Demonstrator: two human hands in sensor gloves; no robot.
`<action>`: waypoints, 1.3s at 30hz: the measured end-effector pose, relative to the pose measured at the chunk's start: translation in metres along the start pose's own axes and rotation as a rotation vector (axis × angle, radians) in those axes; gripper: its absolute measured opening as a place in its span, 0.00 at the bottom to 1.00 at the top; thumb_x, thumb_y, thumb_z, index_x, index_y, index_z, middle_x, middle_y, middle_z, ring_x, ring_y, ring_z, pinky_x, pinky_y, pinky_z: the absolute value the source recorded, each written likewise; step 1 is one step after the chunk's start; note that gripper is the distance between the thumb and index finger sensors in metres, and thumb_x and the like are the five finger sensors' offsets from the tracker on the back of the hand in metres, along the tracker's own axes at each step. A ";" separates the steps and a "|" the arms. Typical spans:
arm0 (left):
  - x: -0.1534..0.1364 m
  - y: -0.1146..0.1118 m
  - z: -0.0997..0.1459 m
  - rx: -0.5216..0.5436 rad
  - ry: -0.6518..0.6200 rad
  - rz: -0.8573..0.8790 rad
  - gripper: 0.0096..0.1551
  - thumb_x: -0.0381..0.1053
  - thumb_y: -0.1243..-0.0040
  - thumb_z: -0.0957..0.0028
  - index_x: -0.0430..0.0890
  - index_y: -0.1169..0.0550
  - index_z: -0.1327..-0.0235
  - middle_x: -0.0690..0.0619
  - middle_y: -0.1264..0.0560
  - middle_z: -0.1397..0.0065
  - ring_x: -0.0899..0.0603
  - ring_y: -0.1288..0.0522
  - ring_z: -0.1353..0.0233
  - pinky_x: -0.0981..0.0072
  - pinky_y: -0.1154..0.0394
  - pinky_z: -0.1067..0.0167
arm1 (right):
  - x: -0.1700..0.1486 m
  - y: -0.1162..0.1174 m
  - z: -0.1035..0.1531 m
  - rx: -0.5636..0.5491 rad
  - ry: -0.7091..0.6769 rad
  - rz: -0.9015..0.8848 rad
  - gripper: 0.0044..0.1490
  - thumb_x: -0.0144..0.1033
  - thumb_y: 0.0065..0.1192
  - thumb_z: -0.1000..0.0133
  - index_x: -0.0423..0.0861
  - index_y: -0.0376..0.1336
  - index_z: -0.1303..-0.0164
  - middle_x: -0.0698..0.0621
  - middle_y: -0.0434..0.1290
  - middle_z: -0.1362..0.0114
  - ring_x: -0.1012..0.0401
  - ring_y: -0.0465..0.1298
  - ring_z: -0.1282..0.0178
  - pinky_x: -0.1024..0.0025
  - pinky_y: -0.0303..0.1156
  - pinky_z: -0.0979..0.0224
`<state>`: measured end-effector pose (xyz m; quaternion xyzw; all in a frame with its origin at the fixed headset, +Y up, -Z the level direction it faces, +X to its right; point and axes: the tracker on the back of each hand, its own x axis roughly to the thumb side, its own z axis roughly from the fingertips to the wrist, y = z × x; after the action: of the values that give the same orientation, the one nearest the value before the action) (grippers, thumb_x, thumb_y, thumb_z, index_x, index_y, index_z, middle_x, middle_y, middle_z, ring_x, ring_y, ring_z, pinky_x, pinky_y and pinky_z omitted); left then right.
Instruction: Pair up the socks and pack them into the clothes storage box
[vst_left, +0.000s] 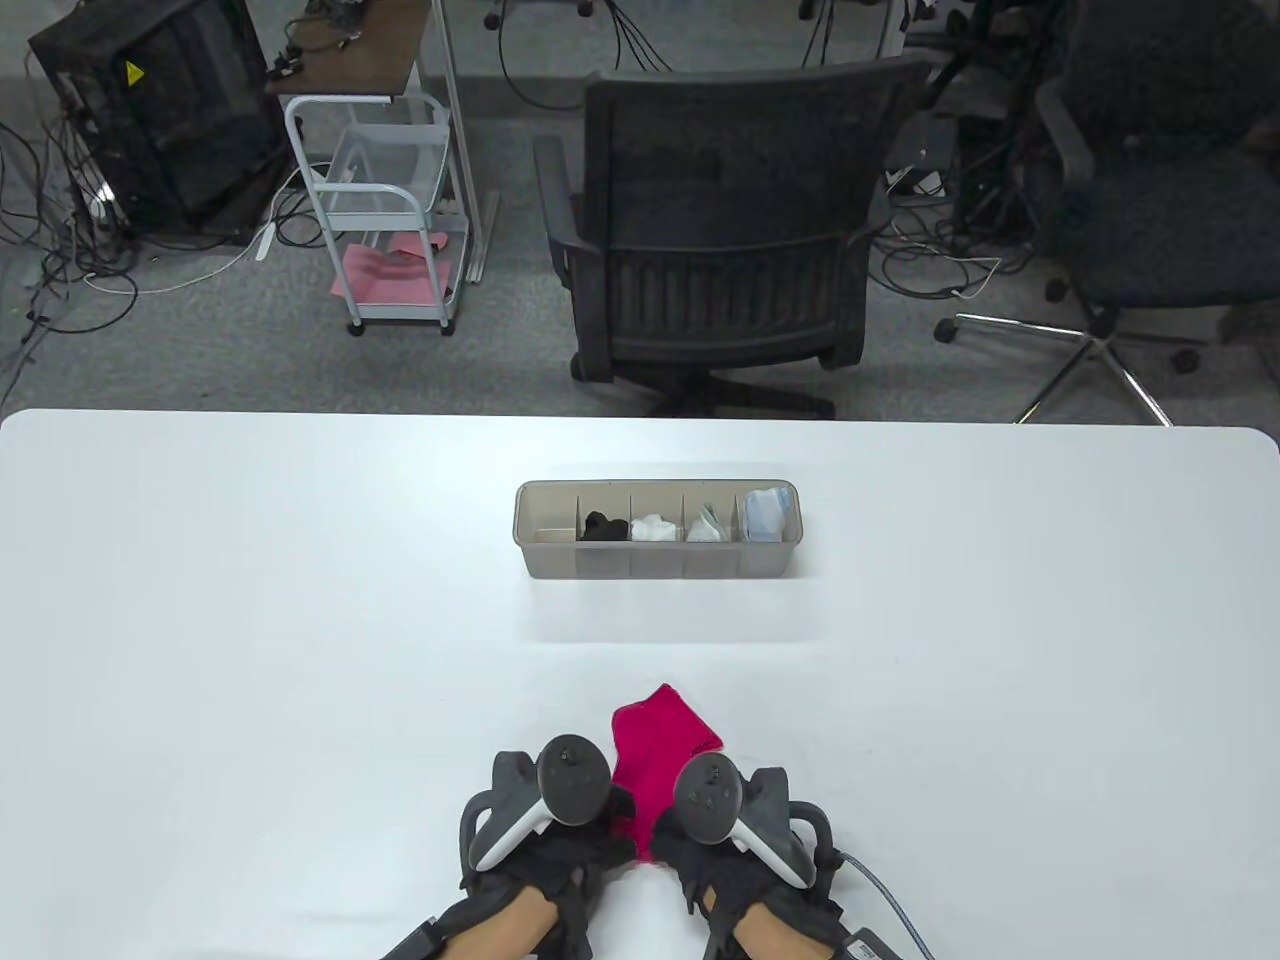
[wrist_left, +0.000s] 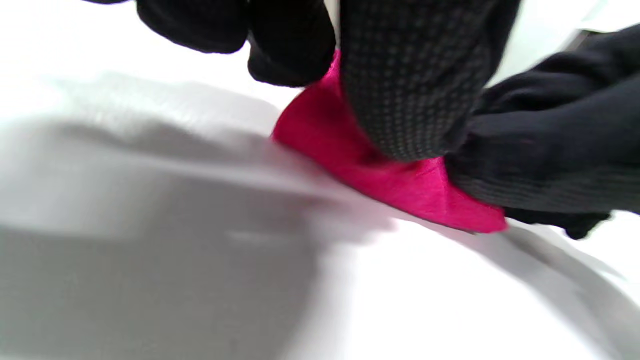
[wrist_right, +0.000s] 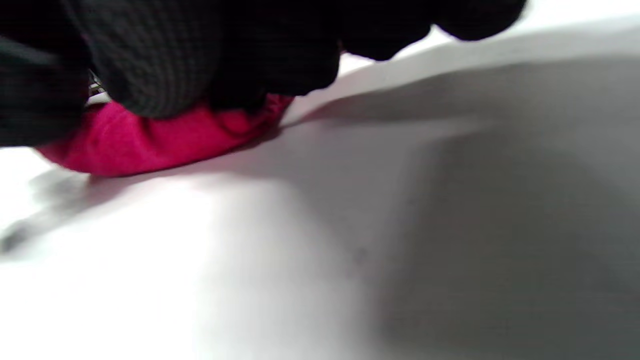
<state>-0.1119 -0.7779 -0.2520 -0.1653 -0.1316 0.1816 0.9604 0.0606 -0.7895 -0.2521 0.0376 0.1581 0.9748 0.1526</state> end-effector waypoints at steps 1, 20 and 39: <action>0.002 0.001 0.003 0.032 -0.037 -0.020 0.33 0.50 0.28 0.57 0.58 0.23 0.34 0.47 0.26 0.43 0.37 0.30 0.53 0.40 0.33 0.53 | 0.000 0.000 -0.001 0.003 0.001 -0.006 0.21 0.53 0.65 0.53 0.61 0.74 0.52 0.58 0.77 0.55 0.59 0.72 0.54 0.55 0.66 0.39; 0.009 -0.004 -0.032 -0.079 -0.005 0.028 0.31 0.48 0.31 0.56 0.28 0.13 0.48 0.46 0.20 0.59 0.37 0.27 0.58 0.38 0.32 0.57 | 0.011 -0.006 0.031 -0.297 -0.197 0.252 0.31 0.52 0.81 0.63 0.64 0.74 0.47 0.59 0.77 0.54 0.60 0.73 0.55 0.55 0.68 0.39; 0.030 -0.008 -0.014 0.073 -0.005 -0.248 0.28 0.50 0.28 0.57 0.47 0.18 0.42 0.47 0.21 0.56 0.36 0.27 0.57 0.38 0.32 0.56 | 0.003 -0.007 -0.008 -0.114 0.089 0.058 0.20 0.51 0.68 0.55 0.62 0.76 0.54 0.58 0.78 0.57 0.59 0.73 0.56 0.55 0.68 0.40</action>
<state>-0.0784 -0.7771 -0.2563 -0.1121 -0.1468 0.0666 0.9805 0.0584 -0.7847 -0.2616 -0.0098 0.1080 0.9870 0.1190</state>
